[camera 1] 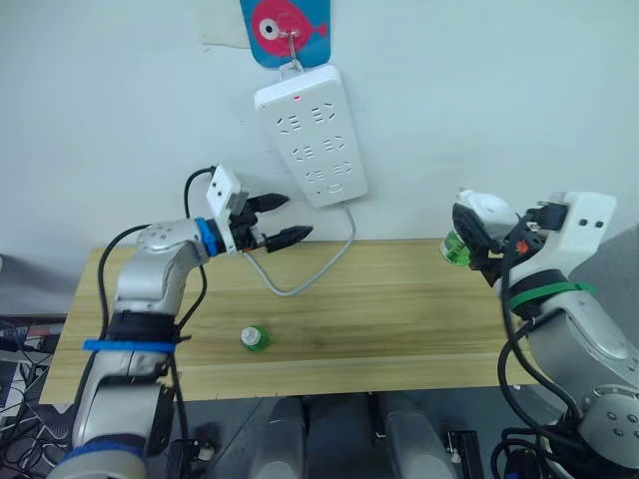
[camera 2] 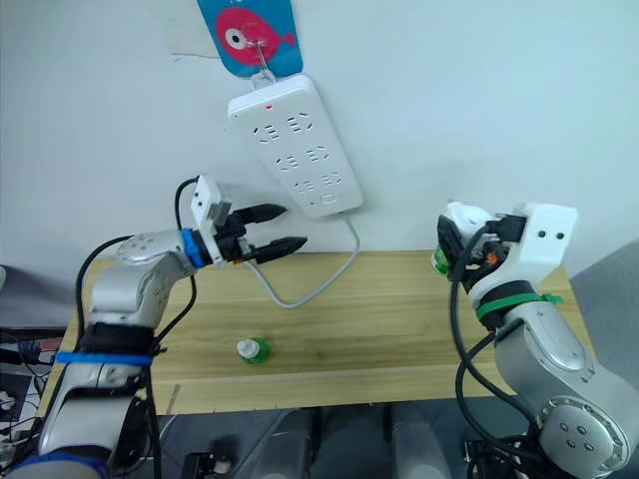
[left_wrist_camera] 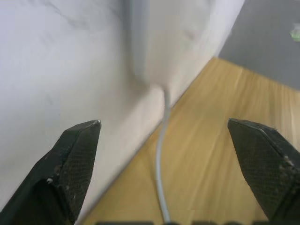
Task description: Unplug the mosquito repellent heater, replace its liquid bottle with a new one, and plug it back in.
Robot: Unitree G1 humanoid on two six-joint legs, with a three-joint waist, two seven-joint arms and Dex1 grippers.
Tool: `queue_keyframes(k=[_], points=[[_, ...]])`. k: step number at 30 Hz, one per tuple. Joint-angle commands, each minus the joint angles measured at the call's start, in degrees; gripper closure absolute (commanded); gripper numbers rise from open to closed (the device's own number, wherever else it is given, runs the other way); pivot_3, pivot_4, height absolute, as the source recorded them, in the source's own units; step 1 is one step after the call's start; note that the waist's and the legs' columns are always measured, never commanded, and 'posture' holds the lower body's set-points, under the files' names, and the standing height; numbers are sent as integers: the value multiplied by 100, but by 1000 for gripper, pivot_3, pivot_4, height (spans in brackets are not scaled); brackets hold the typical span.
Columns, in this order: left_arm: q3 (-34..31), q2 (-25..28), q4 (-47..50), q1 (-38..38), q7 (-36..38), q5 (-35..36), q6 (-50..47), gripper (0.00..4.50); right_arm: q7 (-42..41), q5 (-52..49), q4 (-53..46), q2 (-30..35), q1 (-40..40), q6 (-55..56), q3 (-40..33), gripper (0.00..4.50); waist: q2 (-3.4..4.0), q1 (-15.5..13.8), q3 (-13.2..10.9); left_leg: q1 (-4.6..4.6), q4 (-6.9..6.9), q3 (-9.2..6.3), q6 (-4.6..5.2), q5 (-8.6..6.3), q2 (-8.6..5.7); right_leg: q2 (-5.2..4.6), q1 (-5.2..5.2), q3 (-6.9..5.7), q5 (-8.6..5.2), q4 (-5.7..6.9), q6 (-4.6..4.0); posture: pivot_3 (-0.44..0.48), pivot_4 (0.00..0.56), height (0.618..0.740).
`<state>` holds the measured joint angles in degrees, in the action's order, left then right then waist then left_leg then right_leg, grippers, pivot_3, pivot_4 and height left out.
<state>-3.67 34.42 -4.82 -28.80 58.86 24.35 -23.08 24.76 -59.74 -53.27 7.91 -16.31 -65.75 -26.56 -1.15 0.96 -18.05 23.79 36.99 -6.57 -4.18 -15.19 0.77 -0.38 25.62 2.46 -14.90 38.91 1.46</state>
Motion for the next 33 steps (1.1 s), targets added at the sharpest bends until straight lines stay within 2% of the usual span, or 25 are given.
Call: queue_keyframes(k=[1,4,8,14,22,27,33], points=[[-199,163,2158,1189,17,481,-27,16,719,-1052,147,-346,287,757,-289,1539,-1,23,-3,0,-4,4,0,0,2,-6,0,4,0,-4,0,168,333,740],[18,-94,3175,1583,-181,703,75,16,1467,-2067,349,-601,571,1461,-62,1539,1,-76,-12,3,-4,-3,-22,12,-9,-29,-1,6,-2,-11,0,175,334,740],[513,-582,3424,1466,-409,544,331,16,1921,-2634,478,-753,856,2272,345,1539,15,-174,-20,-4,-4,6,-13,38,-16,-42,-25,-6,-22,-8,35,169,327,740],[1235,-1138,2478,1066,-428,-165,1210,16,2289,-2795,430,-1136,794,3474,1001,1539,15,-119,-18,-17,-2,40,-5,47,-23,-10,-30,0,-16,-6,45,146,310,740],[1692,-1867,1582,513,-588,-738,2189,16,2482,-2682,241,-921,870,4132,1781,1539,14,-76,-16,-12,-5,33,-8,49,-20,9,-24,-9,3,2,12,118,290,740],[1863,-2162,1244,374,-679,-928,2541,16,2566,-2567,172,-872,842,4457,2122,1539,13,-68,-15,-12,-2,35,-20,56,-20,5,-25,-6,3,2,11,108,283,740],[1857,-2255,971,262,-753,-1035,2738,16,2627,-2510,118,-744,854,4681,2408,1539,13,-63,-10,-13,2,33,-17,55,-22,7,-26,-9,7,6,6,106,275,740]])
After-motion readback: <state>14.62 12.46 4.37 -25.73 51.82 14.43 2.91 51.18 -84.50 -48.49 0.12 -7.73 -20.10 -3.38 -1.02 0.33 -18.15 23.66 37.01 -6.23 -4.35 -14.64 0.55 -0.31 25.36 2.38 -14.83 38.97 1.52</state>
